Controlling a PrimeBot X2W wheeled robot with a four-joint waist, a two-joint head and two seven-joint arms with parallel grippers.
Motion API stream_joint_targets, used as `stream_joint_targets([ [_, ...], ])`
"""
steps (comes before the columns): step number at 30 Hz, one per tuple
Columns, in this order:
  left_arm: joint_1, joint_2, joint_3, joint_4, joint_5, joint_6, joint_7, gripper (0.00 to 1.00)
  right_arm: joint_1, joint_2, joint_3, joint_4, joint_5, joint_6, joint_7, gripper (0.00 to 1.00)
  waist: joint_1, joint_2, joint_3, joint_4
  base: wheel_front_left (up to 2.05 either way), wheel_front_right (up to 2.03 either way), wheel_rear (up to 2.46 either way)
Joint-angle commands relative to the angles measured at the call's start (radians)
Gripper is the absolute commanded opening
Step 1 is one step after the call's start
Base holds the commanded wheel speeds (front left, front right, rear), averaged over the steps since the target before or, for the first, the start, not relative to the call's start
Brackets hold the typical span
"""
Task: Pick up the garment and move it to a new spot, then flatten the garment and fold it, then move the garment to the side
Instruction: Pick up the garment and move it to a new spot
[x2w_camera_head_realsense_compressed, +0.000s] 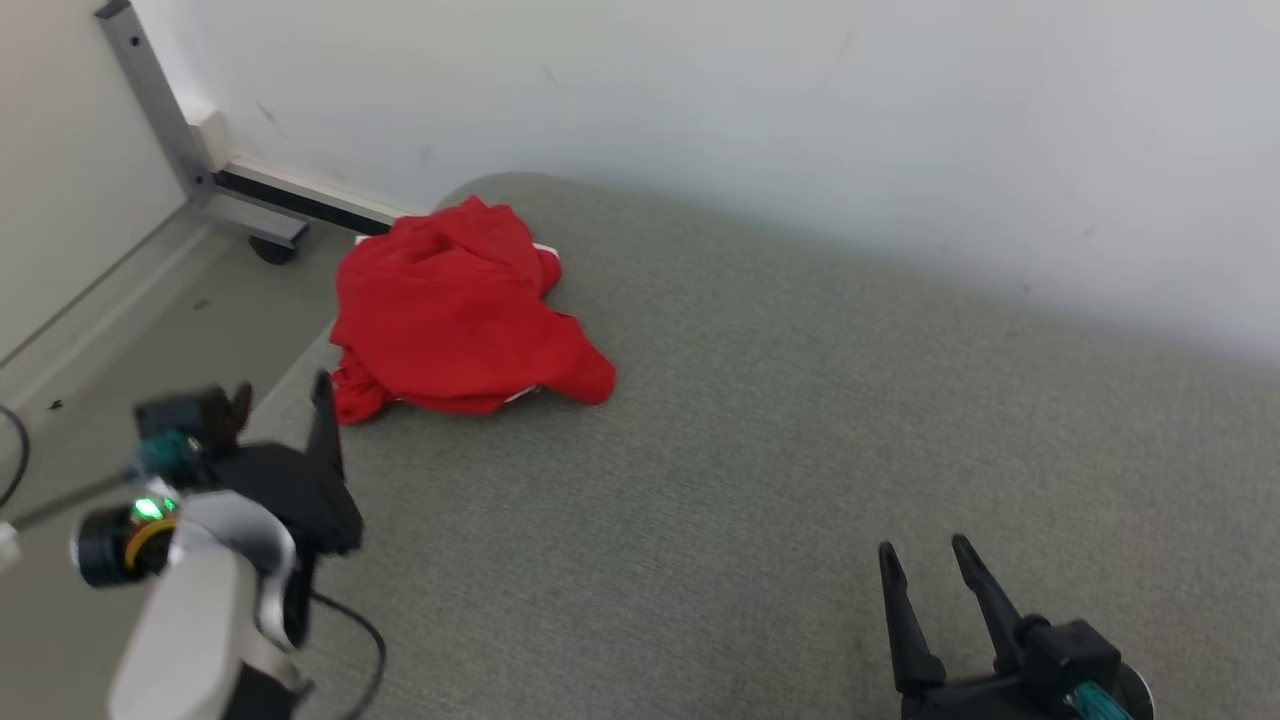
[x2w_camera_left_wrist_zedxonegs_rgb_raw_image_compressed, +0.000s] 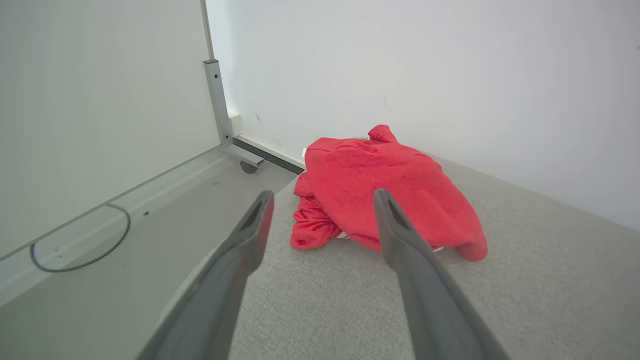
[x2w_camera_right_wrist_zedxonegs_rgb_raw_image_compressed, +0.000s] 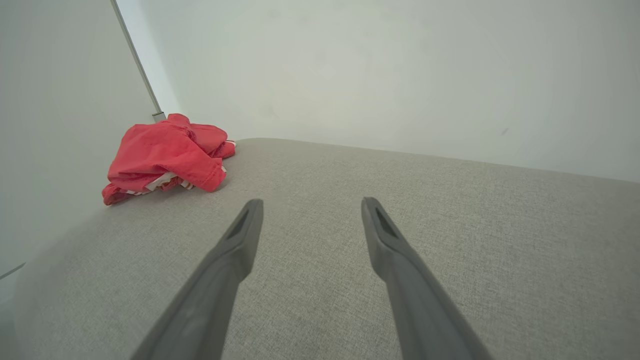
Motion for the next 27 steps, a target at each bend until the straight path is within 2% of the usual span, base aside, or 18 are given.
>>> stream_joint_targets([
  [1,-0.038,0.014,0.013,0.022,-0.018,-0.008,0.010,1.00,-0.019,0.000,0.007,-0.014,-0.013,0.003,0.005,1.00,0.0000,-0.0001,0.125,-0.125,0.00,0.00,0.00],
  [8,-0.237,0.116,0.077,0.153,-0.086,-0.028,0.054,1.00,-0.076,0.000,0.029,-0.124,-0.079,0.003,0.054,1.00,0.0000,-0.0001,0.289,-0.280,0.00,0.00,0.00],
  [15,-0.358,0.196,0.098,0.279,-0.124,-0.041,0.129,1.00,-0.081,0.001,0.026,-0.216,-0.092,0.003,0.076,1.00,0.0000,-0.0001,0.397,-0.382,0.00,0.00,0.00],
  [19,-0.393,0.219,0.104,0.323,-0.137,-0.035,0.184,1.00,-0.086,0.001,0.035,-0.231,-0.081,0.003,0.074,1.00,0.0000,-0.0001,0.426,-0.404,0.00,0.00,0.00],
  [24,-0.421,0.240,0.099,0.374,-0.136,0.006,0.274,1.00,-0.080,0.001,0.039,-0.219,-0.065,0.003,0.063,1.00,0.0000,-0.0001,0.422,-0.418,0.00,0.00,0.00],
  [26,-0.425,0.242,0.088,0.381,-0.129,0.011,0.306,0.47,-0.082,0.001,0.039,-0.208,-0.054,0.003,0.056,1.00,0.0000,-0.0001,0.409,-0.417,0.00,0.00,0.00],
  [27,-0.426,0.246,0.084,0.379,-0.126,0.012,0.313,0.00,-0.085,0.001,0.042,-0.204,-0.048,0.003,0.053,1.00,0.0000,-0.0001,0.402,-0.416,0.00,0.00,0.00],
])
